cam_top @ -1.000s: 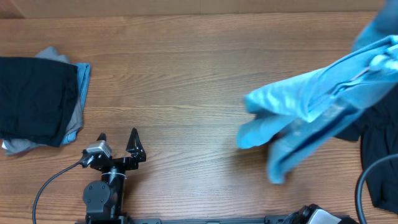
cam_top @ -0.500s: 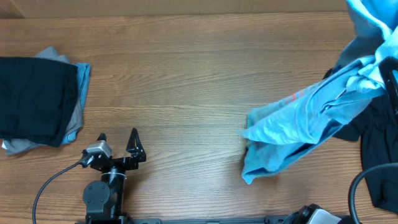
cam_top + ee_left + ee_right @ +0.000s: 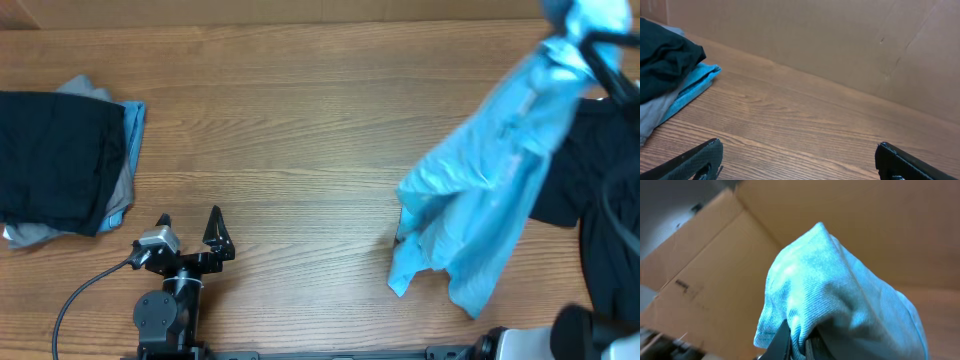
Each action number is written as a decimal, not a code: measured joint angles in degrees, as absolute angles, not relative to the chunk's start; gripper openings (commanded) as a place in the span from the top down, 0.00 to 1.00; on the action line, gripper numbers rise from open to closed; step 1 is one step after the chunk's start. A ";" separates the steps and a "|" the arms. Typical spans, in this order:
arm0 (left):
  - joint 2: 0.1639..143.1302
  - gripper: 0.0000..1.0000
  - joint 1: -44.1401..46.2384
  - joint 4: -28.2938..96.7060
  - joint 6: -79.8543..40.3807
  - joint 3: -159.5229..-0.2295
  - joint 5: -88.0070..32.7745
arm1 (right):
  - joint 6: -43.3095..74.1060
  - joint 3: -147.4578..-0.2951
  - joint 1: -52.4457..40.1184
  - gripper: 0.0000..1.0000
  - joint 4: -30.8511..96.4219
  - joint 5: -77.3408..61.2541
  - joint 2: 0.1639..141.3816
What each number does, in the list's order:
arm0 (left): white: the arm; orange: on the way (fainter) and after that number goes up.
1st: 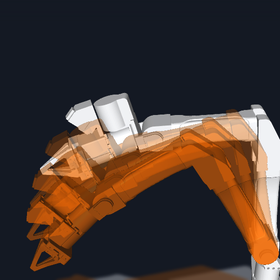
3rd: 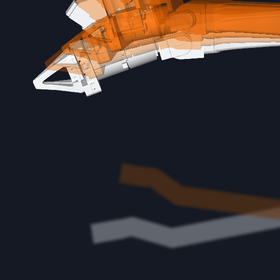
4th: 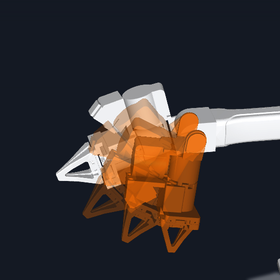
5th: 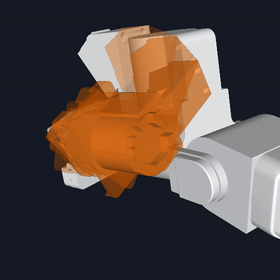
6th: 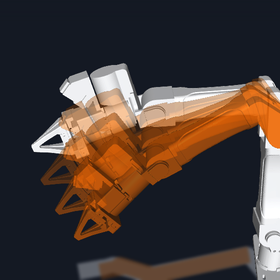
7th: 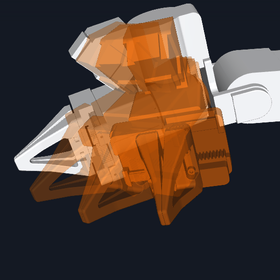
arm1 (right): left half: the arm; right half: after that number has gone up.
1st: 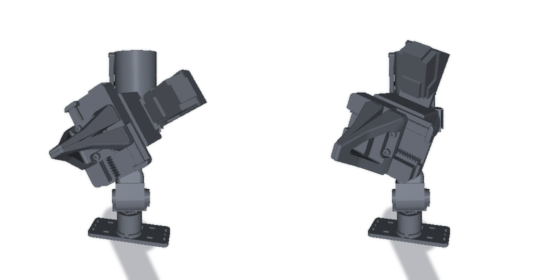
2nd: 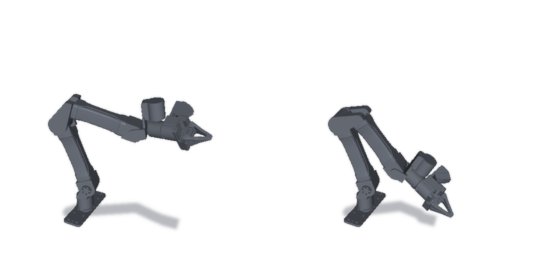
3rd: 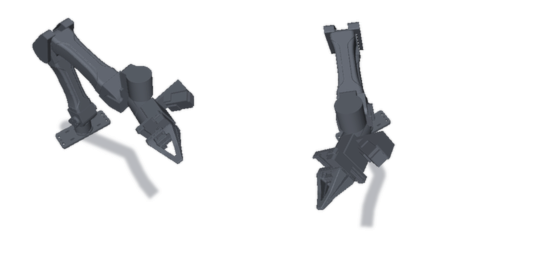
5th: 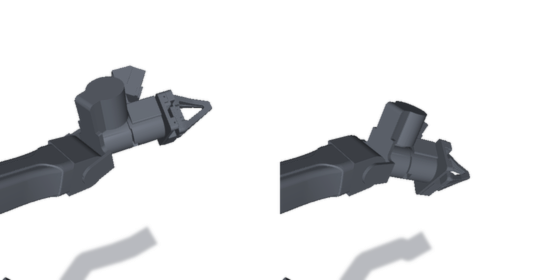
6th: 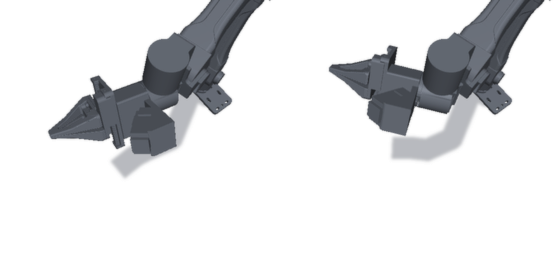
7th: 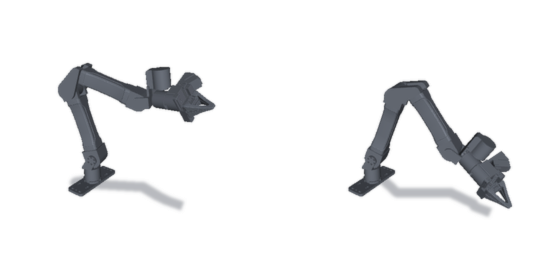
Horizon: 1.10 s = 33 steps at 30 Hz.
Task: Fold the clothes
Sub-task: 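Lift the light-blue shirt with the right gripper and pull it to center, then reach the left gripper to the hanging shirt and grasp its edge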
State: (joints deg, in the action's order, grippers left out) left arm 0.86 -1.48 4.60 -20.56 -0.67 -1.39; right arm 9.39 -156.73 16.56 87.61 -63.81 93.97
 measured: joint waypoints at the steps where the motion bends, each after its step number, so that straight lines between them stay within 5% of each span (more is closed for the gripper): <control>1: 0.86 0.00 -1.48 4.62 -20.56 -0.67 -1.39 | 9.52 -156.73 13.89 0.96 87.50 -62.50 95.37; 10: 0.86 0.00 -1.48 4.62 -20.56 -0.67 -1.39 | 9.34 -156.31 -16.88 0.96 88.29 -39.16 108.33; 16: 0.86 0.00 -1.48 4.62 -20.56 -0.67 -1.39 | 8.25 -156.29 -28.40 0.96 87.74 -24.38 112.84; 33: 0.86 0.00 -1.48 4.49 -20.58 -0.67 -1.43 | 7.86 -156.29 -31.92 0.96 88.88 -17.10 113.89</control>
